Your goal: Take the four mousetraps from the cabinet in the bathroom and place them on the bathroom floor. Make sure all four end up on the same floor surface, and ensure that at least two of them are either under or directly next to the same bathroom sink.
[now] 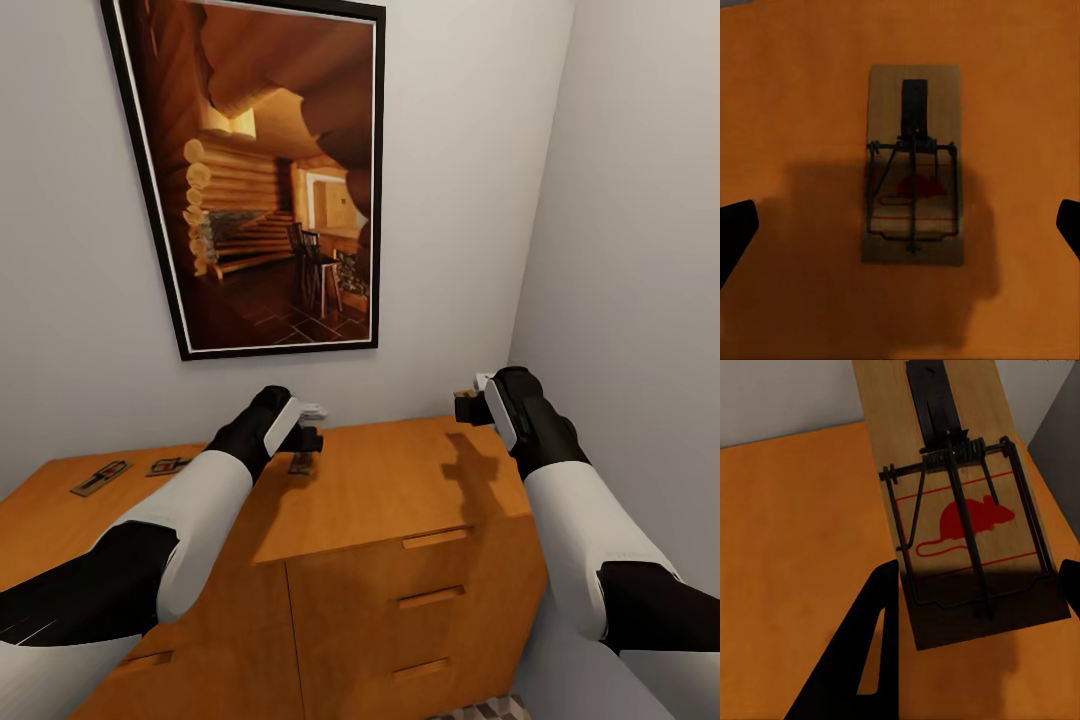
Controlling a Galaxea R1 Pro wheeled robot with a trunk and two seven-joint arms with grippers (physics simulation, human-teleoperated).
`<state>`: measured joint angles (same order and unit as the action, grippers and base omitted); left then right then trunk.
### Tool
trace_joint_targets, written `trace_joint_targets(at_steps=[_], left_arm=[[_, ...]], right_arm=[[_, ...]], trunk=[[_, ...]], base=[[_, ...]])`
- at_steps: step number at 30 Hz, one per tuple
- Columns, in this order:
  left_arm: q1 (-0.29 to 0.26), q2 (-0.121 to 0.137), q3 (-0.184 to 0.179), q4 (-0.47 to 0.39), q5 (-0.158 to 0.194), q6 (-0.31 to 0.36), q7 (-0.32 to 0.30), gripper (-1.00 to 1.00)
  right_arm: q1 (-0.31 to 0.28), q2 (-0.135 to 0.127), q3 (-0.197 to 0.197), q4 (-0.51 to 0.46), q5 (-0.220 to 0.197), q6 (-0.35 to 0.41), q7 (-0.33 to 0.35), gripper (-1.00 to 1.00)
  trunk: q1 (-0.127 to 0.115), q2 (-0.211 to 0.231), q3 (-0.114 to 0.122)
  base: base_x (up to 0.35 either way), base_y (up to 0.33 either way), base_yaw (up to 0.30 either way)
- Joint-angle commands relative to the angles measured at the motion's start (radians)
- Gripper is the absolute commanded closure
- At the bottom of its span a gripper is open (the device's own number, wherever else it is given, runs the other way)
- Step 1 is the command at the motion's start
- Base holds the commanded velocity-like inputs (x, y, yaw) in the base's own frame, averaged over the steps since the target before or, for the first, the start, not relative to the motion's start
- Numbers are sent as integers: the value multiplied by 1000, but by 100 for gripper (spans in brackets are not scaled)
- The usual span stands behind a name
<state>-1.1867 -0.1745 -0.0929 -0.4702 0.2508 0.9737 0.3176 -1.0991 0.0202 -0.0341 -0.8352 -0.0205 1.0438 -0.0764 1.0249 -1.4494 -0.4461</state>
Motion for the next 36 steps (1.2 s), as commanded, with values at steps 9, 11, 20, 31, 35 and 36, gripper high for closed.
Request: trace_joint_targets(at_steps=[9, 11, 20, 31, 35, 36], left_arm=[[-1, 0, -1, 0, 17, -54, 46, -100], [-1, 0, -1, 0, 17, -55, 47, -100], [-1, 0, -2, 27, 20, -60, 49, -100], [-1, 0, -3, 125, 15, -152, 50, -100], [-1, 0, -4, 130, 14, -174, 50, -100], [-1, 0, -5, 130, 14, -176, 50, -100]], right_arm=[[-1, 0, -3, -1, -4, 3, -6, 100], [-1, 0, -3, -1, -4, 3, -6, 100], [-1, 0, -3, -1, -4, 3, -6, 100], [-1, 0, -3, 24, -4, 3, -6, 100], [-1, 0, -3, 35, -4, 3, -6, 100], [-1, 0, -4, 36, -4, 3, -6, 100]], trunk=[[0, -1, -1], [0, -1, -1], [0, -1, -1], [0, -1, -1], [0, -1, -1], [0, -1, -1]], base=[[54, 0, 0], [9, 0, 0], [2, 0, 0], [0, 0, 0], [0, 0, 0], [0, 0, 0]])
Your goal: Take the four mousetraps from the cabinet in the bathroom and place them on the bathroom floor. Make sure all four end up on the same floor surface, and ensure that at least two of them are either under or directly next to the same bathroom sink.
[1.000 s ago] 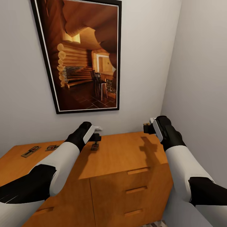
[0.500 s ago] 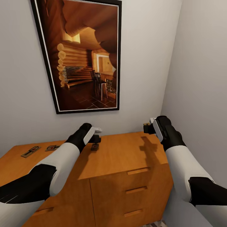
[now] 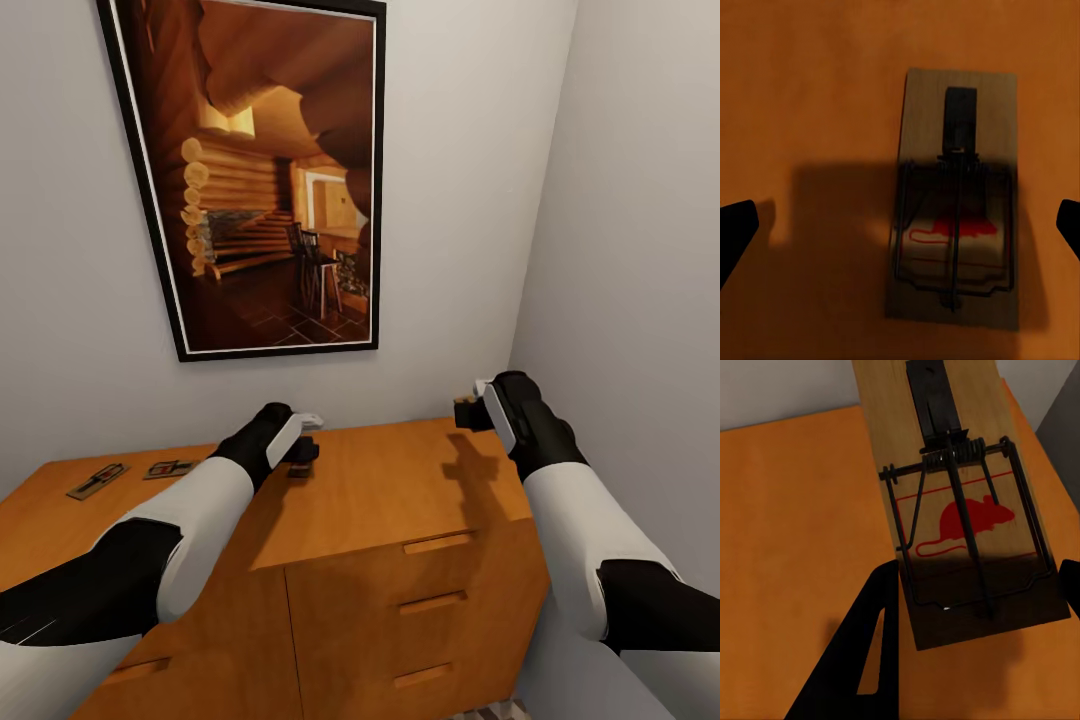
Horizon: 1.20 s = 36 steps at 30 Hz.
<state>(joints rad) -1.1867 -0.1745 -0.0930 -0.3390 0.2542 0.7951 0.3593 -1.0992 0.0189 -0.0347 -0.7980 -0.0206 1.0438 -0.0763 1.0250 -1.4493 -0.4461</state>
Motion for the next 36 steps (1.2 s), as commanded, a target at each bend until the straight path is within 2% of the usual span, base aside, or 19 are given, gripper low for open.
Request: trace_joint_targets(at_steps=[1, 20, 36], left_arm=[[-1, 0, -5, -1, 10, 1, 9, -100], [-1, 0, -4, 4, 15, -4, 7, -100], [-1, 0, -4, 49, 19, -4, 6, -100]], right_arm=[[-1, 1, -3, 0, -4, 3, -7, 100], [-1, 1, -2, 2, -4, 3, -7, 100], [-1, 1, -2, 2, -4, 3, -7, 100]], trunk=[[0, -1, -1], [0, -1, -1], [0, -1, -1]], base=[[0, 0, 0], [0, 0, 0], [0, 0, 0]])
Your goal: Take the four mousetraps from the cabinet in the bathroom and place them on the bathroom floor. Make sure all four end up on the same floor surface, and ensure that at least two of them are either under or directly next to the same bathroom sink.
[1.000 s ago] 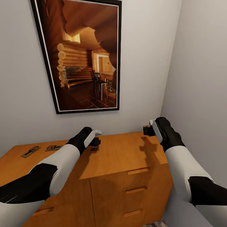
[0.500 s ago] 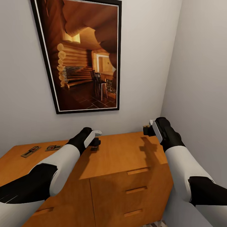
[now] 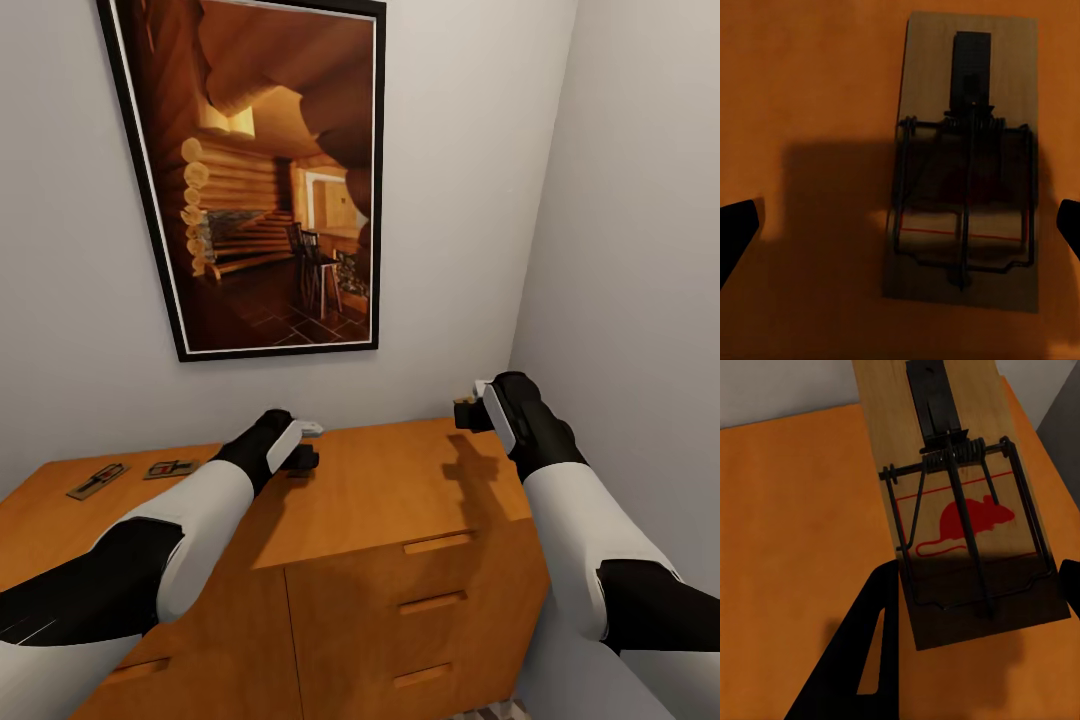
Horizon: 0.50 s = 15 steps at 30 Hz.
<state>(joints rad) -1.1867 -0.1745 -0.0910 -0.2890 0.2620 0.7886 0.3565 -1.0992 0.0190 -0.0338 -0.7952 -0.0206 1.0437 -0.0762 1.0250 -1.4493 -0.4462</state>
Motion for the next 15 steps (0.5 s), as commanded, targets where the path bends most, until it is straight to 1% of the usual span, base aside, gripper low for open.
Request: trace_joint_targets(at_steps=[1, 15], left_arm=[[-1, 0, -6, 6, 10, 3, 9, -100], [-1, 0, -6, 51, 9, -2, 9, -100]], right_arm=[[-1, 1, -3, -1, -4, 3, -7, 100], [-1, 4, -2, -1, -4, 3, -7, 100]], trunk=[[0, -1, -1], [0, -1, -1]], base=[[0, 0, 0], [0, 0, 0]])
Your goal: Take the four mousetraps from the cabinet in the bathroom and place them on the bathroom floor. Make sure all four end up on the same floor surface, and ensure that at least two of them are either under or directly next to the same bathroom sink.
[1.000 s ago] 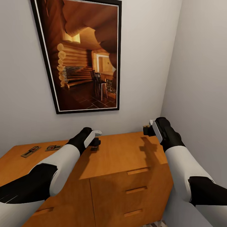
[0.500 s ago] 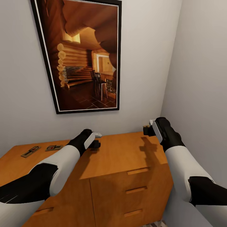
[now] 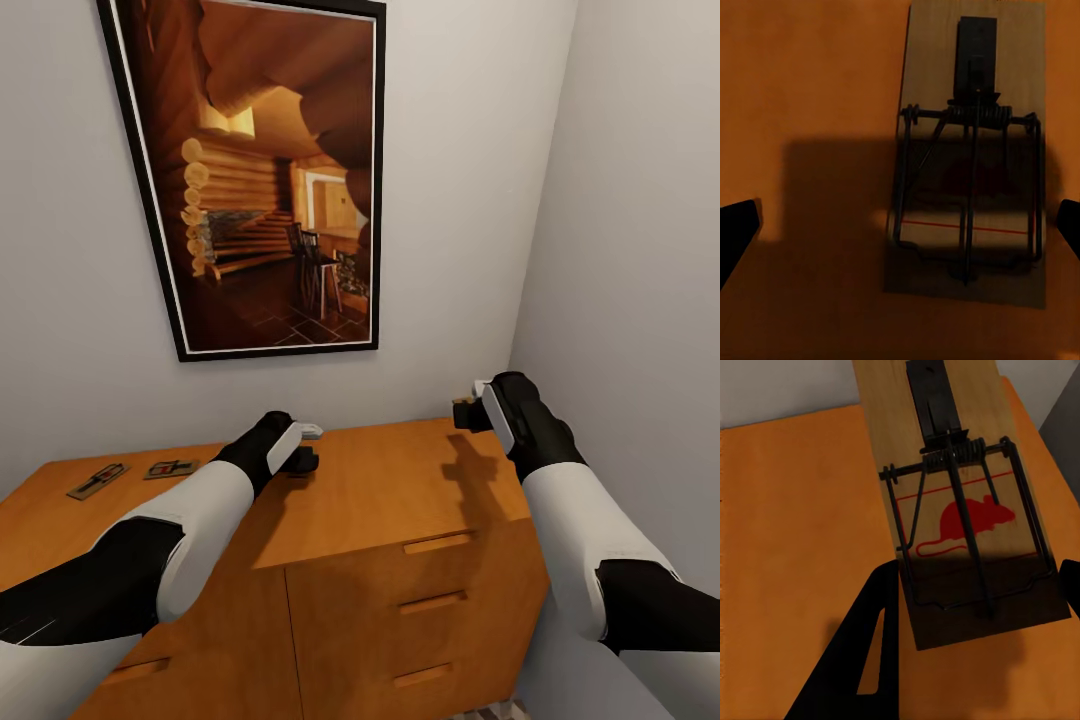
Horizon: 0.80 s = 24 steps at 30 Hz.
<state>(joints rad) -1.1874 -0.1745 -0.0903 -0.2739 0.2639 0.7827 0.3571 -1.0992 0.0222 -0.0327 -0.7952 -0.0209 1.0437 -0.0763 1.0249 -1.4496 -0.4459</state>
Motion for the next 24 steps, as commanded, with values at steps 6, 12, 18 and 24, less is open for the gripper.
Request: trace_joint_targets(at_steps=[6, 12, 18, 24], left_arm=[[0, 0, -7, 41, 8, 3, 9, 100], [0, 0, -7, 49, 8, 2, 9, 100], [0, 0, -6, 51, 8, 1, 8, 100], [0, 0, -9, 42, 4, 2, 9, 100]], right_arm=[[-1, 2, -3, -1, -4, 3, -7, 100], [-1, 3, -3, -1, -4, 3, -6, 100], [-1, 5, -3, -1, -3, 3, -5, 100], [-1, 3, -4, -1, -3, 3, -4, 100]], trunk=[[0, 0, -1], [0, 0, -1], [0, 0, -1], [0, 0, -1]], base=[[0, 0, 0], [0, 0, 0], [0, 0, 0], [0, 0, 0]])
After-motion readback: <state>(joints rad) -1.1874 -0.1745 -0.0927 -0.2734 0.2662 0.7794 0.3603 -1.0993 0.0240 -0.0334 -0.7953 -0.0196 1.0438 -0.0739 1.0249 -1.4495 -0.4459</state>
